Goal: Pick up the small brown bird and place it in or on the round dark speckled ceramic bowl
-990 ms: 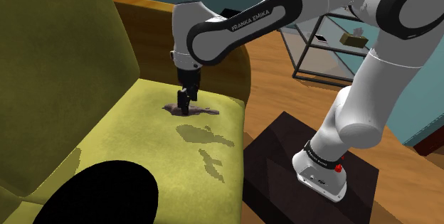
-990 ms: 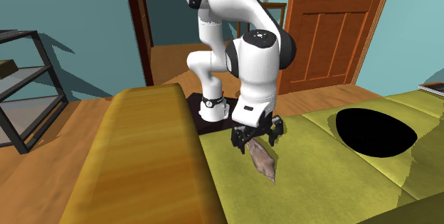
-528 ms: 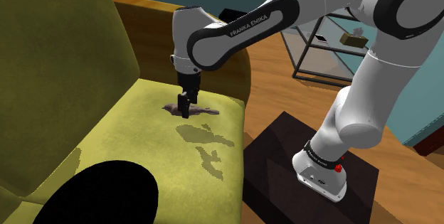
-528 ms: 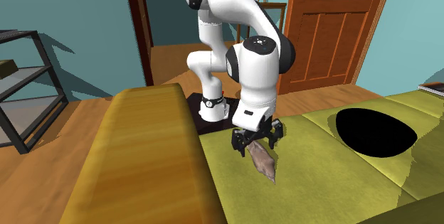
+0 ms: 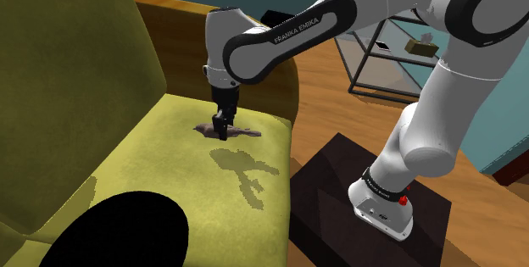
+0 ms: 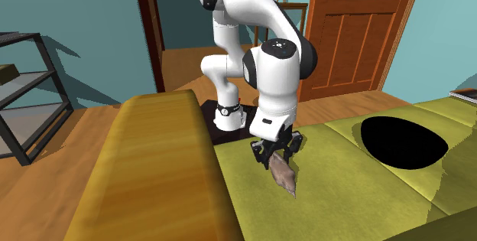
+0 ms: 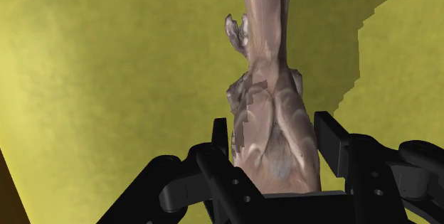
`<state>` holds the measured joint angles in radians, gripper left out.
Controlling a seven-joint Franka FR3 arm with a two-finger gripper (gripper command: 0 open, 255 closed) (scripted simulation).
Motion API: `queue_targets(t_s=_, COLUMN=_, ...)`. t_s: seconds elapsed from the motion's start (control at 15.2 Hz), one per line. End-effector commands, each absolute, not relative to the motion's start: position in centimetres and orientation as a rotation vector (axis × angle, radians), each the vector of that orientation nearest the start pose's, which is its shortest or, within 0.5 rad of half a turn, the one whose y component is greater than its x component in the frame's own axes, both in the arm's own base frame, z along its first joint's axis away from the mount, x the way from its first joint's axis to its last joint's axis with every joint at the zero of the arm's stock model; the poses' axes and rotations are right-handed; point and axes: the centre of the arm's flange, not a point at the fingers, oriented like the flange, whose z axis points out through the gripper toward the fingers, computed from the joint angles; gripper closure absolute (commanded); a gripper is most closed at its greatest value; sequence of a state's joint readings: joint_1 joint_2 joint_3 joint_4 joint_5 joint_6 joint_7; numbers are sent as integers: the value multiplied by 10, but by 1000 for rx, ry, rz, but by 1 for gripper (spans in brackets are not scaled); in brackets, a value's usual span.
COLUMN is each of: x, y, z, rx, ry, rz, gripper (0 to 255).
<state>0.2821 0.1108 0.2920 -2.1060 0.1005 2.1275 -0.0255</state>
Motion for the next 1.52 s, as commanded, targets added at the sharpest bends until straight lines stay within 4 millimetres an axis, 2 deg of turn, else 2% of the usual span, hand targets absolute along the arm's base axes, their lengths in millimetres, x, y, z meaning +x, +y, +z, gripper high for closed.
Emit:
queue_targets(t_s=0.0, x=462, y=302, z=361, rx=-2938, ry=-817, rz=173, gripper=255)
queue_targets(t_s=0.2, x=461, y=302, z=361, rx=-2938, ry=-817, rz=173, gripper=255)
queue_targets(t_s=1.45, x=461, y=302, z=461, rx=-2938, ry=-817, rz=173, gripper=255)
